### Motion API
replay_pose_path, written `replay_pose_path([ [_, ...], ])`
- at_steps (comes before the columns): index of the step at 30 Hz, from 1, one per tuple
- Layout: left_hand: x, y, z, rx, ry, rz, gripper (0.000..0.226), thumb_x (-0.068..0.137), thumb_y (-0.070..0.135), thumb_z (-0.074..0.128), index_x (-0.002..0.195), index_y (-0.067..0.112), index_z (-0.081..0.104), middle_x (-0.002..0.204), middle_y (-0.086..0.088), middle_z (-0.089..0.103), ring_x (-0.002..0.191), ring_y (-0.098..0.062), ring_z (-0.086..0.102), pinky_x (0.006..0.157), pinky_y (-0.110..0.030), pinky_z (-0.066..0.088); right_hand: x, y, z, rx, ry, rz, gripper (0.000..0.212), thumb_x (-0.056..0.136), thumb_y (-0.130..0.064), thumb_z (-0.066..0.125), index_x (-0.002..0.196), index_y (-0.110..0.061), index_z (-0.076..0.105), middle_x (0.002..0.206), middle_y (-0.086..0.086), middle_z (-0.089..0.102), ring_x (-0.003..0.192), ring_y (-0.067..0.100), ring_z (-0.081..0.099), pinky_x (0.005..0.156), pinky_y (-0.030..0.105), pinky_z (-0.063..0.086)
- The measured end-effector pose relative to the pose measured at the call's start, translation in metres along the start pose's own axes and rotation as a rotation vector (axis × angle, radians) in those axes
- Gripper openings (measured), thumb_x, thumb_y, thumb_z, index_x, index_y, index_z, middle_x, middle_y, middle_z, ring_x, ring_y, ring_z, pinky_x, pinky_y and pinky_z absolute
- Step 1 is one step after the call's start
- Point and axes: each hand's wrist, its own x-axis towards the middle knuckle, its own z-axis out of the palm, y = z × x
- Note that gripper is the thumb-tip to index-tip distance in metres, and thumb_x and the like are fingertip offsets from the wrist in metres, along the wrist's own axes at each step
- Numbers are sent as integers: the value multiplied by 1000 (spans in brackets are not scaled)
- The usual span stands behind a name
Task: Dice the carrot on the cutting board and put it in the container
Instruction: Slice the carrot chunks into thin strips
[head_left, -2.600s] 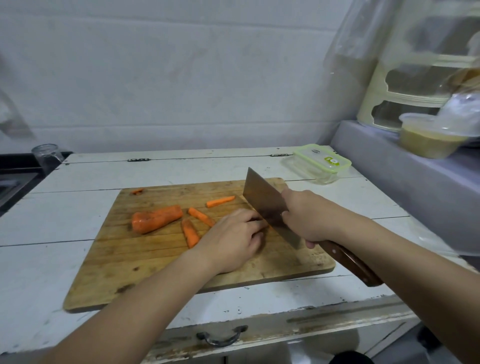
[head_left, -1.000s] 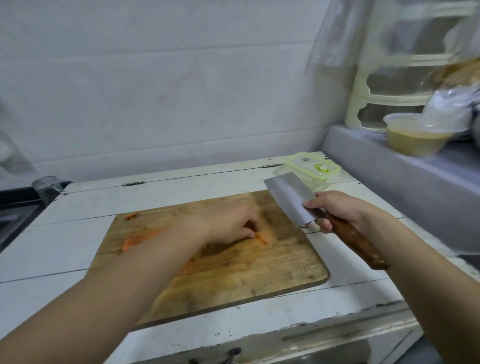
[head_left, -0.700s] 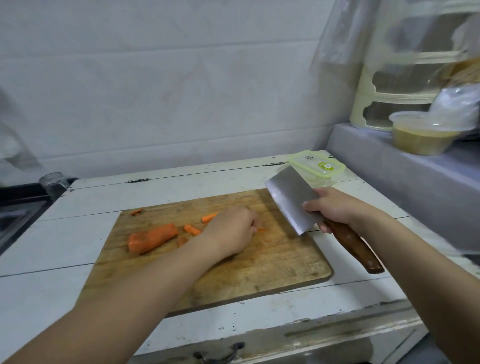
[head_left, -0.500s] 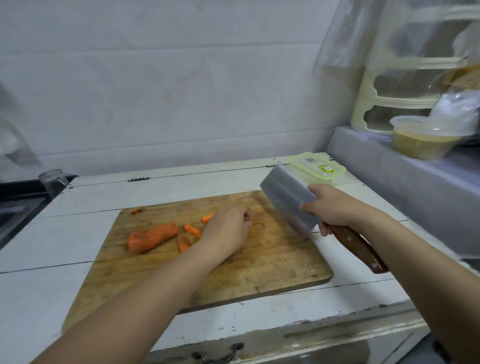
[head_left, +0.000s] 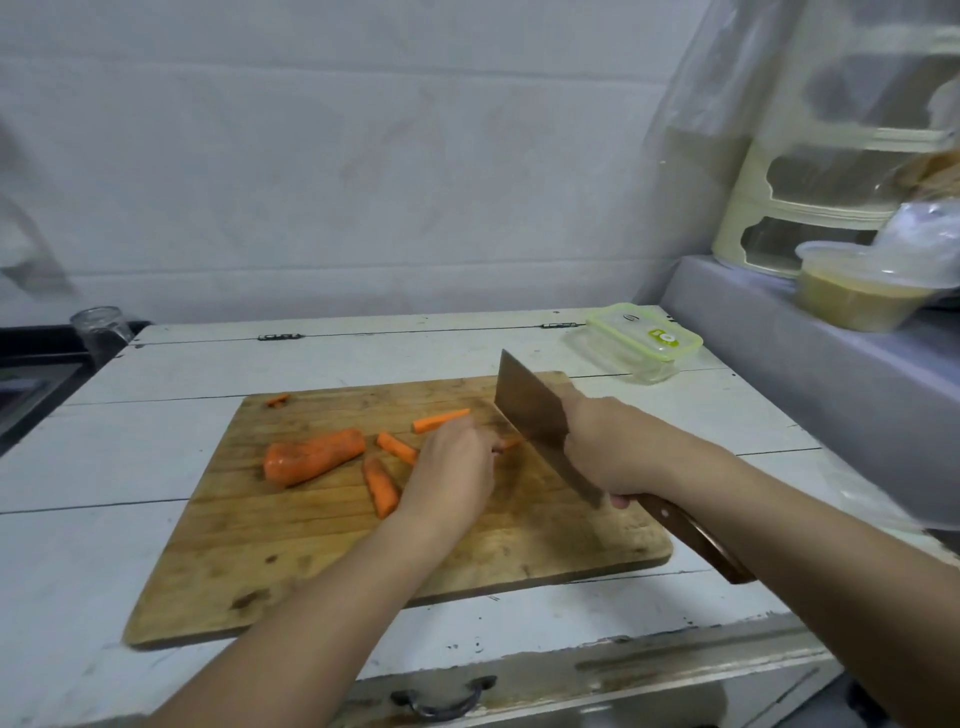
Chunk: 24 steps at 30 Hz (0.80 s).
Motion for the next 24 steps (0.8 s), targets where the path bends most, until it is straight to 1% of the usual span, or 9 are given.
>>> replay_pose_path([
  [3, -2, 2, -3, -23, -16, 9, 28, 98, 26, 50, 95, 22, 77, 93, 0, 56, 94, -25, 59, 86, -36, 45, 16, -9, -5, -7, -14, 24, 23, 90, 2, 52, 111, -5, 48, 71, 15, 67, 38, 21, 61, 39, 23, 45],
  [5, -3, 2, -4, -29, 17, 45, 20, 99, 16, 58, 98, 17, 77, 94, -3, 62, 95, -26, 61, 83, -36, 46, 24, -10, -11, 69, -25, -1, 15, 94, -2, 42, 107, -7, 46, 77, 21, 69, 42, 25, 66, 40, 28, 50],
  [7, -4, 1, -7, -39, 55, 83, 18, 101, 19, 60, 102, 16, 77, 101, -4, 69, 97, -23, 63, 87, -37, 49, 23, -4, -18, 116, -9, -1, 10, 96, -7, 38, 103, -10, 44, 81, 20, 66, 47, 28, 68, 48, 36, 54],
  [10, -1, -1, -6, -65, 39, 66, 18, 101, 21, 60, 102, 19, 78, 102, -2, 70, 97, -20, 64, 89, -37, 52, 8, 3, -29, 124, 19, -26, 7, 100, -13, 35, 96, -12, 40, 81, 18, 61, 43, 24, 65, 48, 32, 51],
  [13, 3, -1, -5, -70, 21, -6, 19, 98, 23, 59, 91, 24, 77, 92, -2, 69, 91, -25, 65, 86, -42, 53, -10, -1, -25, 64, -27, -24, 4, 101, -12, 38, 105, -13, 41, 83, 15, 63, 45, 25, 67, 43, 30, 50],
  [16, 3, 2, -4, -44, 15, -6, 20, 100, 21, 58, 96, 22, 78, 97, -4, 68, 98, -26, 65, 83, -36, 47, -6, -9, -6, -48, -69, -1, 28, 94, -3, 49, 120, -12, 44, 84, 18, 69, 47, 24, 69, 39, 26, 49],
  [20, -1, 0, -3, -23, 41, 3, 22, 101, 17, 55, 96, 16, 76, 95, -5, 59, 94, -25, 59, 79, -34, 40, 14, -19, -6, 13, -52, 32, 23, 92, 1, 49, 115, -1, 48, 65, 15, 68, 38, 22, 62, 35, 23, 44],
  [22, -1, 0, -2, -11, 46, 10, 23, 101, 18, 54, 98, 17, 77, 98, -6, 60, 95, -23, 57, 86, -36, 41, 17, -14, -11, 99, -30, 33, 16, 95, -3, 41, 110, -7, 46, 73, 20, 69, 44, 26, 67, 41, 29, 51],
  [24, 1, -2, 1, -2, 33, 25, 22, 99, 14, 57, 97, 18, 79, 98, -6, 65, 97, -24, 59, 93, -39, 45, 9, -6, -19, 152, 5, 27, 8, 98, -8, 36, 99, -12, 42, 77, 20, 68, 45, 25, 68, 54, 38, 57],
])
